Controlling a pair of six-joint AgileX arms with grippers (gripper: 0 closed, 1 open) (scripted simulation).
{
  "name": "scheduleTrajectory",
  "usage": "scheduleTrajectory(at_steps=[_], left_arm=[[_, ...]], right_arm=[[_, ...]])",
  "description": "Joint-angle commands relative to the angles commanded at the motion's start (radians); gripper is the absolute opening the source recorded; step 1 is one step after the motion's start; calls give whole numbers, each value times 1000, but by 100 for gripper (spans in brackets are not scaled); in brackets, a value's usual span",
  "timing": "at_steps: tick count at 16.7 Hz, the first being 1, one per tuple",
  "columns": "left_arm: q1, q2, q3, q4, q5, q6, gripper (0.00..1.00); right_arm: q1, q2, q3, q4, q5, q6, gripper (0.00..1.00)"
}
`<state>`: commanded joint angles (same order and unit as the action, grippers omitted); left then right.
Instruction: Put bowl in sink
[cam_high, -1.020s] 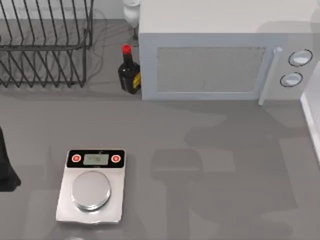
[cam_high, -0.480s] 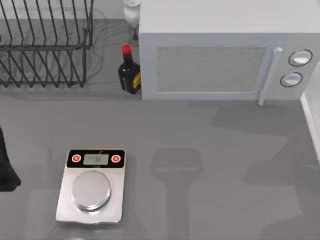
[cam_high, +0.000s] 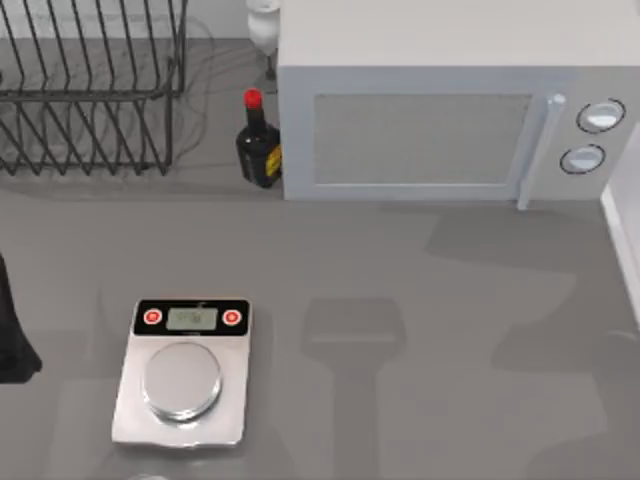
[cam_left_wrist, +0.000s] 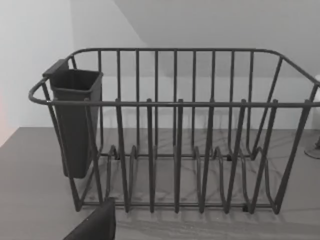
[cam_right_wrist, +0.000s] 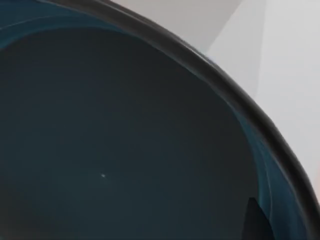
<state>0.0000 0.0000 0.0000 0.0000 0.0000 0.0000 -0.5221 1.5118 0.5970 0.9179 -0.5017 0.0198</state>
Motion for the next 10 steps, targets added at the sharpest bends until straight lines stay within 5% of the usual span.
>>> scheduleTrajectory(at_steps=[10], left_arm=[[0,0,0,0,0,0,100]], right_arm=[[-12,499,-68,578,2,-7,0]])
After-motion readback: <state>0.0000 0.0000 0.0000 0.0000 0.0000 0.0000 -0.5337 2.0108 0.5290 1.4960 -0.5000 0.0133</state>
